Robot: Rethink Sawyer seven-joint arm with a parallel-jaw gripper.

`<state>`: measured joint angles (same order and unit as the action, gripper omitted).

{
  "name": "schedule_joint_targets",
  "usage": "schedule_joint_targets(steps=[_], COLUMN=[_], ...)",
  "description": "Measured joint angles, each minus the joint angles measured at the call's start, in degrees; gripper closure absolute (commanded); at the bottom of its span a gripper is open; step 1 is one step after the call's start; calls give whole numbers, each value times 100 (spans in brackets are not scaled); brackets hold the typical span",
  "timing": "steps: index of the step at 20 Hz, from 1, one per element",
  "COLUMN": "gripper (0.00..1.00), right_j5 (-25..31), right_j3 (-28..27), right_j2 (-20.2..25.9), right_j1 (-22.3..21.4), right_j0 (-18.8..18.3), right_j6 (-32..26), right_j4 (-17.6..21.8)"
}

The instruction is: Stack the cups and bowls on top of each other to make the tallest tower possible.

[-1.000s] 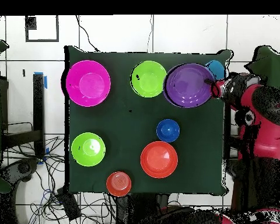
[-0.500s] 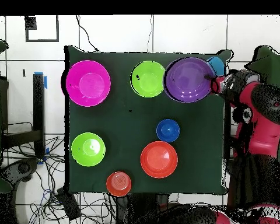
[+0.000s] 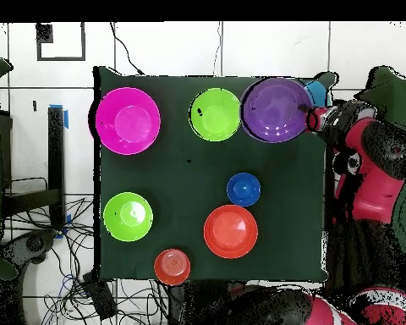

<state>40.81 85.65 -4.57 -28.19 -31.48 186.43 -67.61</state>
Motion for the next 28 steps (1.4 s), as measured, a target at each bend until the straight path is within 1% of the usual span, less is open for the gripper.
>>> schedule_joint_targets(steps=[3, 4, 8, 12, 25, 28], gripper=[100, 100, 100, 100, 100, 100], right_j5=[-73, -100, -101, -102, -102, -102], right_j3=[-1, -1, -1, 1, 196, 237], right_j2=[69, 140, 308, 395, 892, 944], right_j1=[-2, -2, -3, -6, -173, -201], right_j0=[1, 1, 2, -2, -129, -150], right_j6=[0, 0, 0, 0, -1, -1], right_j4=[-108, -211, -413, -511, -1068, -1107])
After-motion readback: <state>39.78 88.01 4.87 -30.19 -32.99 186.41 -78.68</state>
